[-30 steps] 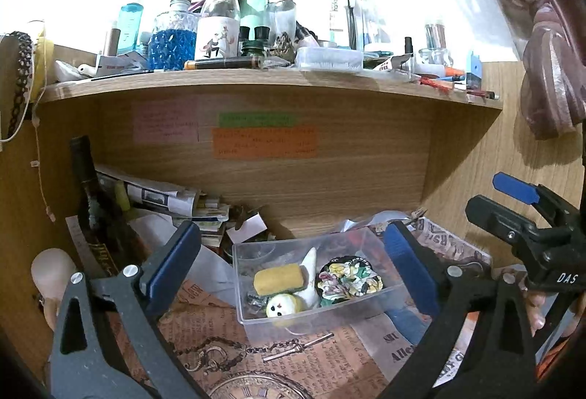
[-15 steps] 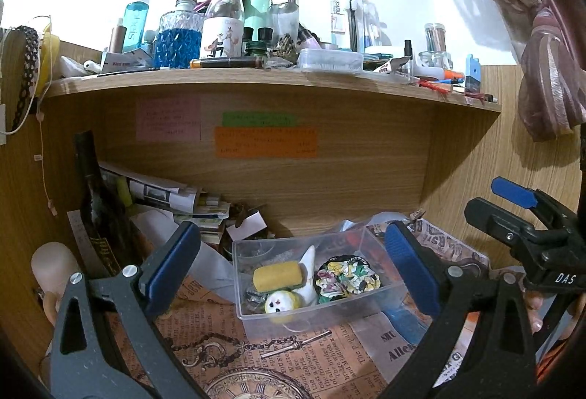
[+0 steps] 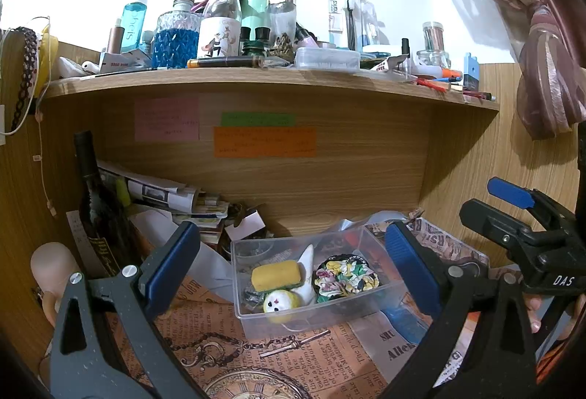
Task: Organize soft objects
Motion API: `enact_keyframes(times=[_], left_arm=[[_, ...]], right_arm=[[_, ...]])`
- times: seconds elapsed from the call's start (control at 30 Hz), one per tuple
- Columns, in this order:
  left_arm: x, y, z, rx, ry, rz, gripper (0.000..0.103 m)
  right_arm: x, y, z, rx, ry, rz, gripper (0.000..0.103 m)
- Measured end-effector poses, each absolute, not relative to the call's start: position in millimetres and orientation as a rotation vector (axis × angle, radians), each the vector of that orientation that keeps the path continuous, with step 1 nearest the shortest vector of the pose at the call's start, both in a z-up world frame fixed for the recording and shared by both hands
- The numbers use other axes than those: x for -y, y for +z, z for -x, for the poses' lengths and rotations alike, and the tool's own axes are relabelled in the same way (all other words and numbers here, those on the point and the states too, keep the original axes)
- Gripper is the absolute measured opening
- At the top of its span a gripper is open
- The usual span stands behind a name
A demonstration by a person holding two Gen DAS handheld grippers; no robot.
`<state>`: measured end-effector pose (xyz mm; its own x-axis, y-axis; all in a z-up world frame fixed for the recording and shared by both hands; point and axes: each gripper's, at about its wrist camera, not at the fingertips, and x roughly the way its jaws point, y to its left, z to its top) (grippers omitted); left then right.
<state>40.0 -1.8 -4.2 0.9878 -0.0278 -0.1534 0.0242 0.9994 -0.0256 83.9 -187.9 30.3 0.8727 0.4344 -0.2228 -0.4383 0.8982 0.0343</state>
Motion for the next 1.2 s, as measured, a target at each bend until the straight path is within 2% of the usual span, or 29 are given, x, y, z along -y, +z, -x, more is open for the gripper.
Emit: enact_keyframes(times=[1.2], left_arm=[[1.1, -4.0, -40.2, -0.153, -0.034, 0.021, 0.103]], right_arm=[[186.2, 31.2, -83.4, -0.231, 0.457, 0.015, 0.103]])
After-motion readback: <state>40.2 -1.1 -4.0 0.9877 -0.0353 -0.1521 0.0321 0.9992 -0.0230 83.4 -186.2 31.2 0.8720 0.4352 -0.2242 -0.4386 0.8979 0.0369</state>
